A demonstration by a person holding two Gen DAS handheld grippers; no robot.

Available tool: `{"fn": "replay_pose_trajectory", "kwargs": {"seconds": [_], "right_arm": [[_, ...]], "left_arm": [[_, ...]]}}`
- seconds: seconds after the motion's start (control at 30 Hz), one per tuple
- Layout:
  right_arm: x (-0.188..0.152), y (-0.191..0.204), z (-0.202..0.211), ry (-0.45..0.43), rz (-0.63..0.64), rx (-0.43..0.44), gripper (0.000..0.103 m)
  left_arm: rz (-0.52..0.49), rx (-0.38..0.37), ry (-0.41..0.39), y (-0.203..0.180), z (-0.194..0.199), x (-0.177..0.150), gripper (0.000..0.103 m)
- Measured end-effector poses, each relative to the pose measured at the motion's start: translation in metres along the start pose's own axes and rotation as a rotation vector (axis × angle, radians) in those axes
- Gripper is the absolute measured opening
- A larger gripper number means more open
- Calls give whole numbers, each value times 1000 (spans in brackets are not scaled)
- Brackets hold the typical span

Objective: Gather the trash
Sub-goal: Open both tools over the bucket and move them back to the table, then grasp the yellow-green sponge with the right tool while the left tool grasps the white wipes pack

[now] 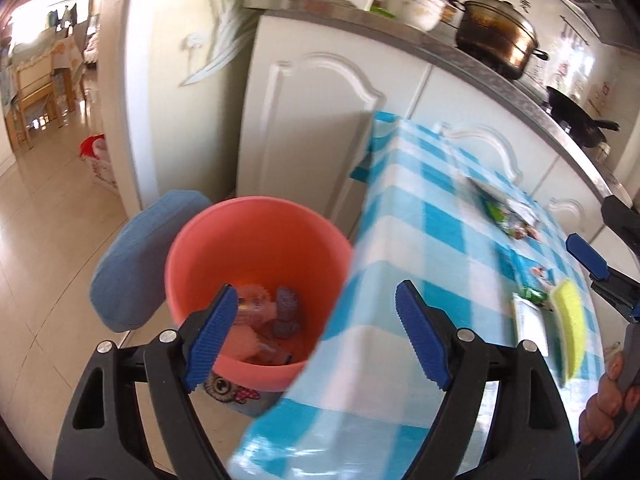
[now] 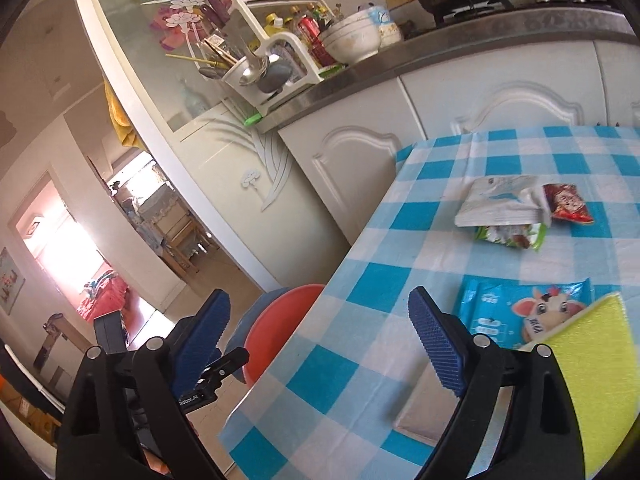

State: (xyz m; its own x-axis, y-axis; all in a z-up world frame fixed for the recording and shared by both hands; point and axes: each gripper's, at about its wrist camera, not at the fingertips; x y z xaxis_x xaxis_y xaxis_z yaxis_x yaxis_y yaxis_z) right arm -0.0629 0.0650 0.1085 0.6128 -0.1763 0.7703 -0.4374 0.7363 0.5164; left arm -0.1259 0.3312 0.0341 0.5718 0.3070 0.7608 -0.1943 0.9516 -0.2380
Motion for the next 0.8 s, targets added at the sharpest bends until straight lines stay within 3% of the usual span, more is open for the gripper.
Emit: {"fn": "replay_pose_trajectory", "kwargs": {"seconds": [0.47, 0.63, 0.8], "right_arm": [[-6, -59, 95, -181, -24, -223, 92], [-16, -92, 115, -176, -79, -296, 92], [-21, -120, 118, -115, -105, -353, 92]], "left_arm": [[-106, -134, 55, -97, 3, -15, 82], [-140, -143, 61, -117, 8, -18, 82], [-161, -135, 65, -133, 10, -19, 82]]}}
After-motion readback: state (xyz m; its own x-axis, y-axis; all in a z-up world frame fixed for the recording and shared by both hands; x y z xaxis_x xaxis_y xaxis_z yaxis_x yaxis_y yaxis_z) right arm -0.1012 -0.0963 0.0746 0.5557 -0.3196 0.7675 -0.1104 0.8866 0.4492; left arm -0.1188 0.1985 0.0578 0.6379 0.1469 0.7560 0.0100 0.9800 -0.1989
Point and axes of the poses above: each gripper's, at about its wrist camera, not at the fingertips, and z roughly against the way its jaws point, y to its left, x to its top, and after that the axes turned 7 degrees about -y, right-handed
